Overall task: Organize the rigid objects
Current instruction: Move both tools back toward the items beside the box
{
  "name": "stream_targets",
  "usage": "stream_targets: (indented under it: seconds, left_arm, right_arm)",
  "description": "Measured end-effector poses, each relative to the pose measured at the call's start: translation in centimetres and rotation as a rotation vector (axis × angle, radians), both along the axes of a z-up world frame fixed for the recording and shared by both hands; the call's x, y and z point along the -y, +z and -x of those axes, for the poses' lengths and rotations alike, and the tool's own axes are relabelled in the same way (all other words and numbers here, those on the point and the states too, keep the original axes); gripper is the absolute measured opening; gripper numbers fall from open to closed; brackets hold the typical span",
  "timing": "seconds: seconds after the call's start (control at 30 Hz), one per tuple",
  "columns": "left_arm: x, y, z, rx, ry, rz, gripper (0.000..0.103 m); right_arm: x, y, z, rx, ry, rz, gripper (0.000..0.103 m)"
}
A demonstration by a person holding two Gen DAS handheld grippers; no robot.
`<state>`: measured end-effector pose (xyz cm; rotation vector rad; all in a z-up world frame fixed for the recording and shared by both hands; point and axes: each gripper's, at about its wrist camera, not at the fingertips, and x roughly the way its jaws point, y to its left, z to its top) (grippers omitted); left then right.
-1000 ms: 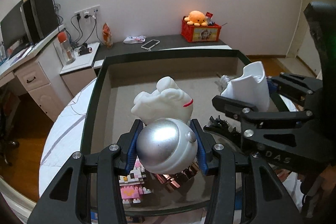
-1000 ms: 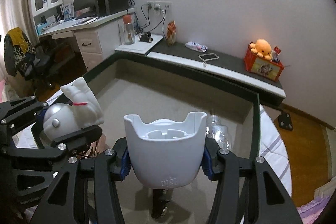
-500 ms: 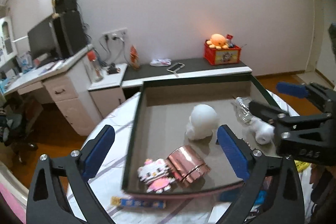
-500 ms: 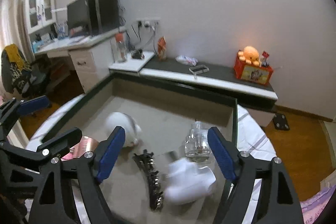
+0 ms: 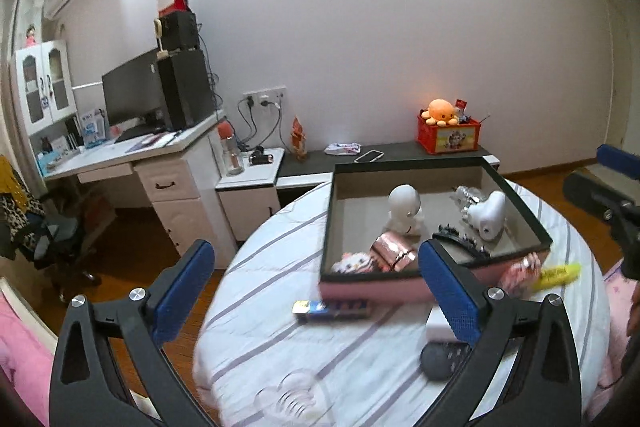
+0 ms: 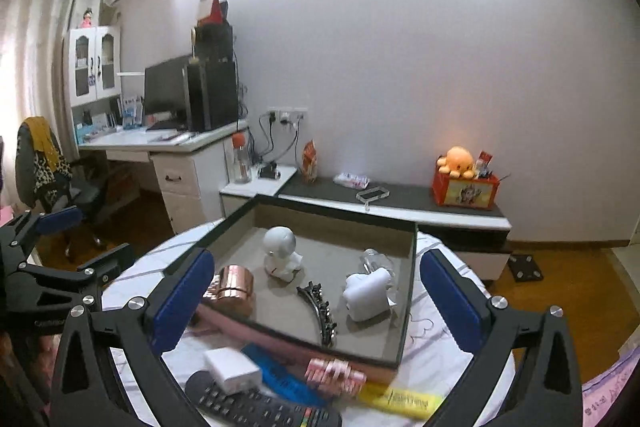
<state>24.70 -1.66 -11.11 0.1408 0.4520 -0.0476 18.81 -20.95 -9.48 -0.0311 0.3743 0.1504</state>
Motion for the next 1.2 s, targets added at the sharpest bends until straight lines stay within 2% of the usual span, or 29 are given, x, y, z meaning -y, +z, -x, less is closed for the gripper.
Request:
stream_targets:
  seconds: [0.3,0.53,0.87,1.2]
  left_arm:
    - [-2.8,0.8,4.9,0.021,-0.002,0.049,0.103]
    - [-3.3,1.3,6.9,0.036,-0.003,0.048,0.103]
    - [-2.6,0.4,7.0,0.005,-0.014,0.026,0.103]
    - [-0.7,-1.8,5.4,-0.068,-0.049,-0.019,0.103]
  right_arm:
    - [0.7,0.3,5.2,0.003,-0.049,-0.003,0.103]
    - [1.7,0.5,7.2,-0.005,-0.076,-0.014,0.103]
    - [2.9,-0.6,8.5,-0.03,-0.108,-0.014,0.103]
    - [4.3,-3.7,6.6,-0.13,-0.134,-0.032,0.103]
